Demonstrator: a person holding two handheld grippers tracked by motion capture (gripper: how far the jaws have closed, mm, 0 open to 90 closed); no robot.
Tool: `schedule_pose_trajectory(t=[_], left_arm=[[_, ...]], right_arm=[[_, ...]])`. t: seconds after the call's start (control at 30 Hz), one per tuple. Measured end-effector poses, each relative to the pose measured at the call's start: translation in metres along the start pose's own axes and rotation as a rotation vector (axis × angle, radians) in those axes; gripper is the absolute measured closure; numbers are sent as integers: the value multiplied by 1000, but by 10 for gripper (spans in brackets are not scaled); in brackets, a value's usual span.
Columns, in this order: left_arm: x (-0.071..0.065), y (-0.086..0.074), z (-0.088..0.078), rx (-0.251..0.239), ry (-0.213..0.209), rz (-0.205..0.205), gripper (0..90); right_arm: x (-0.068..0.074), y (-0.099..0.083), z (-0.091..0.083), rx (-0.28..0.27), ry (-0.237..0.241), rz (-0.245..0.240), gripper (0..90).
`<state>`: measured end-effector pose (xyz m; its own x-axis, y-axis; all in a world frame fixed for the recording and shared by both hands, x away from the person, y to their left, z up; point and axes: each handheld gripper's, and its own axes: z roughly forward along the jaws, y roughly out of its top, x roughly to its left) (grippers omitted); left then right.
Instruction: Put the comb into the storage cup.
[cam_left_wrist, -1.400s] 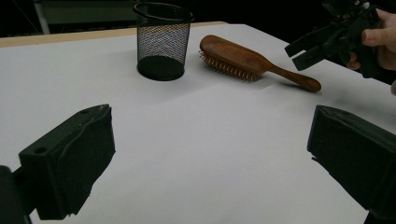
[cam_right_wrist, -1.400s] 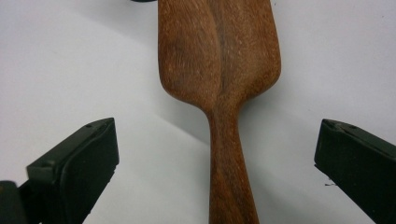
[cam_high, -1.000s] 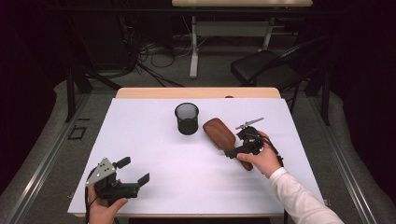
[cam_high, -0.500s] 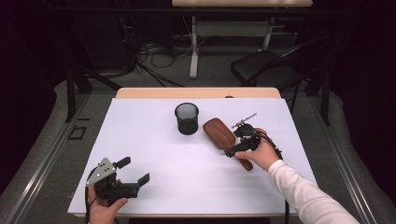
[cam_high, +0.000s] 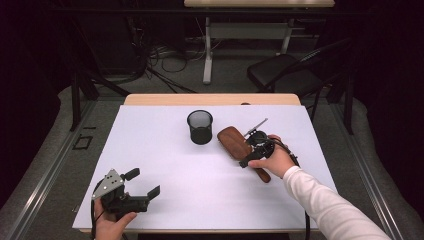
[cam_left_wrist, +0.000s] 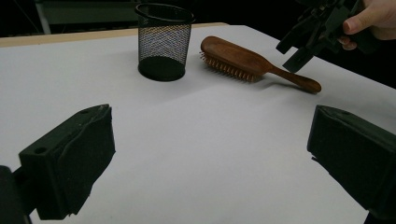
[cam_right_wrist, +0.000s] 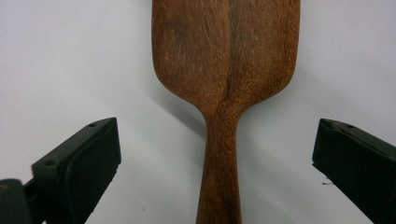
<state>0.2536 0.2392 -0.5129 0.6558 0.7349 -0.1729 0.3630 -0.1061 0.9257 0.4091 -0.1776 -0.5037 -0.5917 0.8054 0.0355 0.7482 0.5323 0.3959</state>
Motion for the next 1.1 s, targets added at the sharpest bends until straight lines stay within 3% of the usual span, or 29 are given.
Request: schedule_pose_trajectory(t=[0.1, 0.17, 0.2, 0.3, 0.33, 0.5, 0.57, 0.63, 0.7, 0.77, 0.9, 0.97, 1.03, 1.1], left_arm=[[0, 0, 0, 0, 1, 0, 9], [0, 0, 0, -1, 0, -1, 9], [0, 0, 0, -1, 1, -1, 9], [0, 0, 0, -1, 1, -1, 9], [0, 0, 0, -1, 0, 0, 9], [0, 0, 0, -1, 2, 0, 9], [0, 0, 0, -1, 1, -1, 9], [0, 0, 0, -1, 0, -1, 9], [0, 0, 0, -1, 2, 0, 9], [0, 0, 0, 0, 1, 0, 9], [0, 0, 0, 1, 0, 3, 9], [0, 0, 0, 1, 1, 2, 9], [0, 0, 0, 2, 0, 2, 9], [0, 0, 0, 1, 1, 2, 9]], right_arm=[[0, 1, 2, 12, -6, -6, 21], [1, 1, 3, 11, -7, 16, 26], [0, 2, 4, 9, -3, -4, 28], [-1, 4, 3, 42, -11, -4, 41], [-1, 4, 6, 20, -8, -8, 46], [0, 5, 9, 25, -5, 18, 67], [-1, 6, 10, 35, -9, 0, 76], [0, 7, 11, 45, -13, 24, 111], [-3, 8, 12, 42, -12, 1, 144], [-3, 8, 13, 43, -7, 16, 147], [-4, 9, 16, 51, -5, -5, 176], [-2, 9, 18, 61, -1, 17, 199], [-3, 10, 19, 86, -1, 3, 249], [-3, 10, 22, 73, 7, 2, 260]])
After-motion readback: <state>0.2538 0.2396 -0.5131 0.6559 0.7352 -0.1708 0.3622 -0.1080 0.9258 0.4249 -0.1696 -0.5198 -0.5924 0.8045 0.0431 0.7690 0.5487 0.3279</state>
